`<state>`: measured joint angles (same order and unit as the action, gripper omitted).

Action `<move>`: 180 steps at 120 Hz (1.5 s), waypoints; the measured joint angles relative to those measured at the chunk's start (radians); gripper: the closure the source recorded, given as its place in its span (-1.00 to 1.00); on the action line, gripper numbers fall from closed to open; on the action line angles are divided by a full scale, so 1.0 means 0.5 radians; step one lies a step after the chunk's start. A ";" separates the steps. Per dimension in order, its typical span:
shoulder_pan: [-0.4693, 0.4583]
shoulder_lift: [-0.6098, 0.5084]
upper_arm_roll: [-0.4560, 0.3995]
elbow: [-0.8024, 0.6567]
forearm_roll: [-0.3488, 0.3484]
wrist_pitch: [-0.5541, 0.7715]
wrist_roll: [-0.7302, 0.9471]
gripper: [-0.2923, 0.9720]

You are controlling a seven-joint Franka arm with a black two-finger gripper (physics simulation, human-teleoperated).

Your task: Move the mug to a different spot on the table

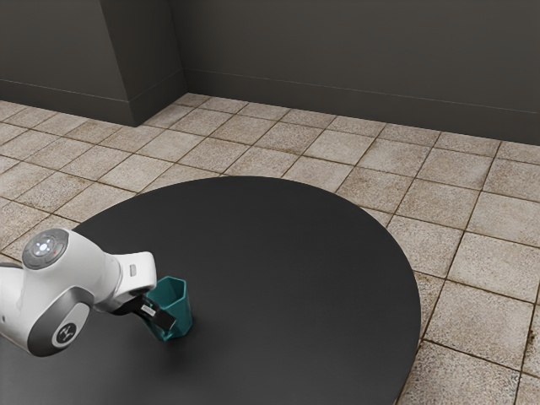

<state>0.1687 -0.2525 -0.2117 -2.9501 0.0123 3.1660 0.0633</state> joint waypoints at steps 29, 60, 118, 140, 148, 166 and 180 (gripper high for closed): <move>0.000 -0.020 -0.002 0.000 -0.008 -0.057 -0.017 -0.53; -0.012 -0.073 -0.006 0.000 -0.136 -0.285 -0.039 -0.54; -0.021 -0.307 0.002 0.243 -0.628 -1.265 -0.046 -0.54; -0.013 -0.318 0.018 0.594 -0.656 -1.756 -0.037 -0.54; -0.013 -0.263 0.071 0.736 -0.615 -1.893 -0.034 -0.54; -0.012 -0.064 0.180 1.124 -0.471 -2.166 -0.031 -0.54; -0.012 0.133 0.194 1.462 -0.395 -2.332 -0.031 -0.54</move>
<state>0.1627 -0.1862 -0.1145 -2.2193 -0.1852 2.0001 0.0475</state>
